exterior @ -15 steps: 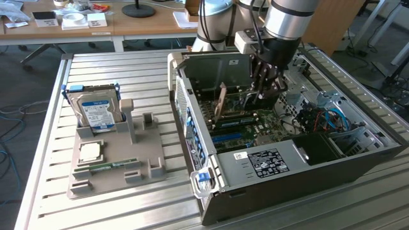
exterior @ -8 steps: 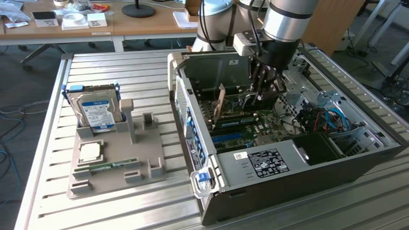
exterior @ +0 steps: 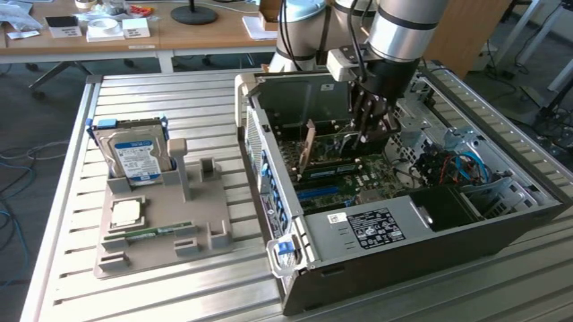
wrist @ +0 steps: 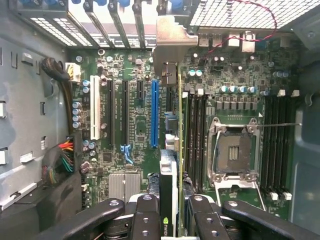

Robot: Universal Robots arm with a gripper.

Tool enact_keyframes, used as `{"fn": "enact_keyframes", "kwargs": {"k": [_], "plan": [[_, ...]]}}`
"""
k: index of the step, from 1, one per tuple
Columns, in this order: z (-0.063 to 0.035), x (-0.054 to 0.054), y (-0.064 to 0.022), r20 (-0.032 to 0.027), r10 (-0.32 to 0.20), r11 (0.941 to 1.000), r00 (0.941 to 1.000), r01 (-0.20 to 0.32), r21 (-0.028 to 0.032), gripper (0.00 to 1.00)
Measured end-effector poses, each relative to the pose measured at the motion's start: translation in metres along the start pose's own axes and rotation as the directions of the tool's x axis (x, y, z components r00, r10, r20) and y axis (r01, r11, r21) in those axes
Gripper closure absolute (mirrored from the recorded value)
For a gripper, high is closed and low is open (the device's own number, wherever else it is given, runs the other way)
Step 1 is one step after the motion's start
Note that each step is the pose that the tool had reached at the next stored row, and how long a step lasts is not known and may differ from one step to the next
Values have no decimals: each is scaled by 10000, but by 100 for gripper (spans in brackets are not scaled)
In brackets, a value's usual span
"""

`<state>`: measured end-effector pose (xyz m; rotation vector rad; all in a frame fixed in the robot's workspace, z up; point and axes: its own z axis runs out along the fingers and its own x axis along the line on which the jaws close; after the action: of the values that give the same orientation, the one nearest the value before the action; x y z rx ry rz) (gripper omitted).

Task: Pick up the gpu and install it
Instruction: 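Insert the gpu into the slot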

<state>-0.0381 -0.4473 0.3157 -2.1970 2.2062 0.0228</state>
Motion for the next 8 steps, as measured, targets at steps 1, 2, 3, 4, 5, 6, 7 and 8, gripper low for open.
{"fn": "enact_keyframes", "kwargs": {"k": [1,2,3,4,5,6,7,8], "plan": [[11,7,2,3,1,10000,10000,-1,1,73],[26,10,6,4,3,10000,10000,-3,2,73],[41,14,10,2,2,10000,10000,-2,1,73],[58,18,15,1,1,10000,10000,-1,1,73],[72,21,18,2,0,10000,10000,0,1,73],[83,25,22,2,-1,10000,10000,1,1,73],[90,28,25,1,-1,10000,10000,1,0,73],[92,29,26,-1,0,10000,10000,0,0,73]]}}
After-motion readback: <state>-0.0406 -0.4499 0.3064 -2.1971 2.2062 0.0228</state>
